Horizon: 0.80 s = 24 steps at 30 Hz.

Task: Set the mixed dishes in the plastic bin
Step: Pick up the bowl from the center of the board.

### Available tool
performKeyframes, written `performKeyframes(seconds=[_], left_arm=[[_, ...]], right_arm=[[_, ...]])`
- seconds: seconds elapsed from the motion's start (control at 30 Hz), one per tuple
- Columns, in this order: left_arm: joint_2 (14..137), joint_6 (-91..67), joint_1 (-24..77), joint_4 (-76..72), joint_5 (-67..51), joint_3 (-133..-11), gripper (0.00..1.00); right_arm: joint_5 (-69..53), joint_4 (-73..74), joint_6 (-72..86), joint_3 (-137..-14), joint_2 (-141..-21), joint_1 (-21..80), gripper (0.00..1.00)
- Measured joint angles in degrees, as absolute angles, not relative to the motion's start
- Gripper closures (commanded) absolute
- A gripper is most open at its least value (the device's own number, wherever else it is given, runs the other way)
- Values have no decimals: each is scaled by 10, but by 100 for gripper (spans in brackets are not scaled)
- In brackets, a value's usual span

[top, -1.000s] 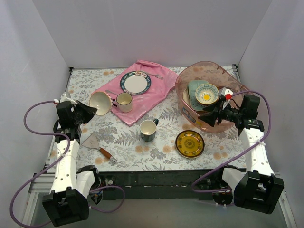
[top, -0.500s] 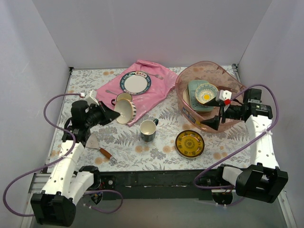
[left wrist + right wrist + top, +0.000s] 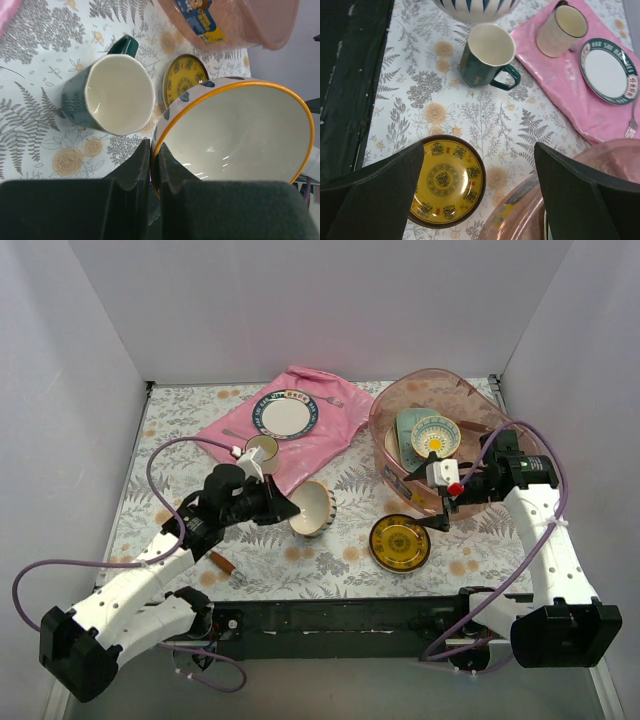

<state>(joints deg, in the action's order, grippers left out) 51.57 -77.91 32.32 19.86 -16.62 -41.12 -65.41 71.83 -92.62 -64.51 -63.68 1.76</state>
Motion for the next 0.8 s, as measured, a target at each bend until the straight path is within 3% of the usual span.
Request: performKeyframes(seconds=[0.57, 0.8], left_arm=[[632, -795, 518, 200, -4, -421, 100], [661, -805, 554, 210, 64, -448, 100]], right_arm=[[-550, 680, -803, -667, -658, 212, 1], [-539, 614, -638, -679, -669, 234, 1]])
